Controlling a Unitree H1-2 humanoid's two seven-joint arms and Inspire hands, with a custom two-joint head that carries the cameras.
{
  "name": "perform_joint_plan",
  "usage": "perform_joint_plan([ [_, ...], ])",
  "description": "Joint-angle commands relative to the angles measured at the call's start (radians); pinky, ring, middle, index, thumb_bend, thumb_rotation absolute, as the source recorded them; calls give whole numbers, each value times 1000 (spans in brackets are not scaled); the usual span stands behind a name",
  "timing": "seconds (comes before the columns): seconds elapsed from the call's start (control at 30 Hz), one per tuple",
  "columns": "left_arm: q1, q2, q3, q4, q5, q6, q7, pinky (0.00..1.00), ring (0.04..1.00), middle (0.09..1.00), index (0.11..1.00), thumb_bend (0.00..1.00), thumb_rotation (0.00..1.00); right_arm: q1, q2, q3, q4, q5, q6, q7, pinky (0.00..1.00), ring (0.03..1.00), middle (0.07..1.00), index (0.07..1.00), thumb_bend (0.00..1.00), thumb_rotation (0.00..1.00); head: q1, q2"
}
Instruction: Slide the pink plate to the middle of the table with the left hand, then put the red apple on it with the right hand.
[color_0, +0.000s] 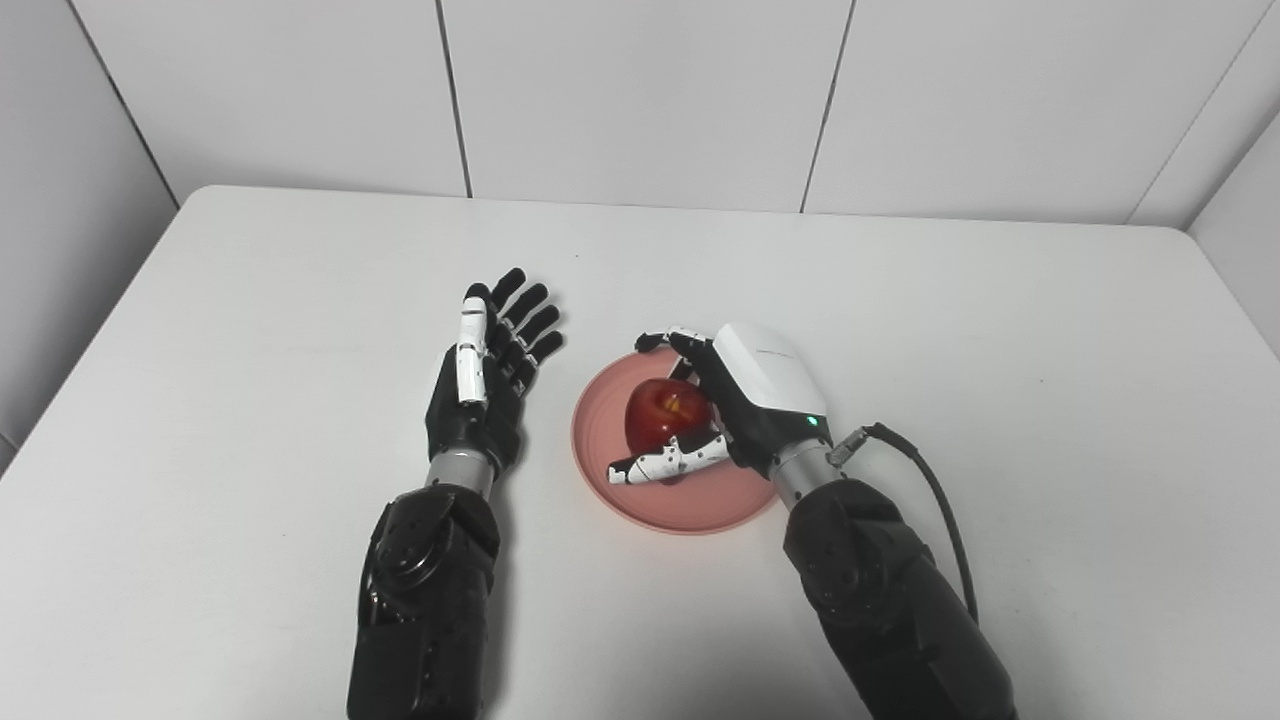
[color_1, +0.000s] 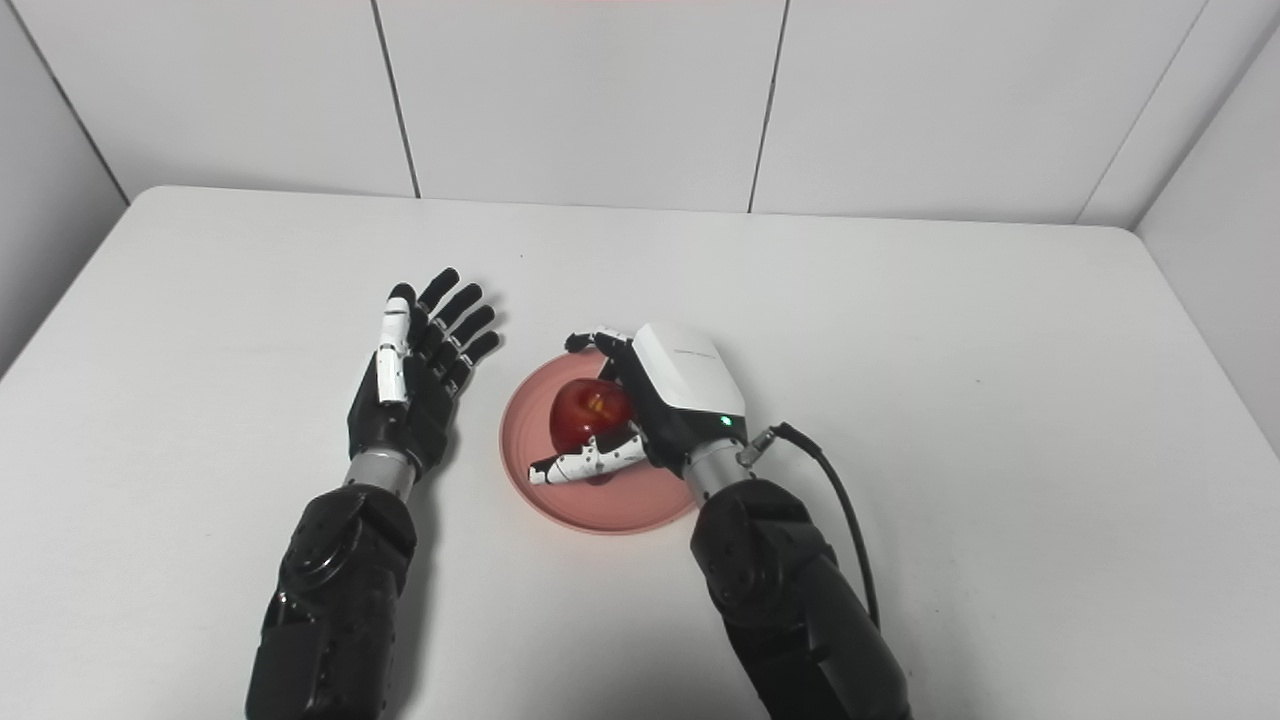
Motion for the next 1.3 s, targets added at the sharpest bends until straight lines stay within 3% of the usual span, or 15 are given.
perform_joint_plan([
  [0.0,1,-4,2,12,4,32,12,845,846,857,847,379,1000,-26,-2,-2,-18,-11,12,26,215,328,457,753,1000,429,-1,1],
  [0.07,2,-4,2,11,5,33,13,843,843,855,844,380,1000,-26,-3,-2,-23,-15,15,41,290,422,551,765,1000,449,-1,1],
  [0.17,2,-4,3,10,3,35,13,846,844,855,843,381,1000,-26,-4,-6,-32,-15,14,60,303,426,563,781,1000,451,-3,1],
  [0.27,1,-5,5,9,1,37,15,842,841,852,839,384,1000,-24,-6,-12,-42,-9,6,78,548,681,779,817,1000,475,-5,0],
  [0.37,0,-6,5,10,-1,38,14,842,840,852,840,384,1000,-24,-9,-14,-49,-13,5,92,647,771,848,858,1000,513,-5,-3],
  [0.53,1,-4,4,12,2,36,14,842,842,853,840,382,1000,-23,-20,-15,-63,-24,4,113,705,822,874,906,1000,567,-7,-3],
  [0.9,1,-2,3,14,3,33,11,837,842,853,842,376,1000,-14,-43,-37,-60,-6,-48,58,805,881,906,942,1000,688,-10,-5],
  [1.27,-1,1,5,24,0,25,6,843,846,857,845,374,1000,-13,-45,-87,-104,53,-66,11,839,907,927,954,1000,699,-15,-10],
])
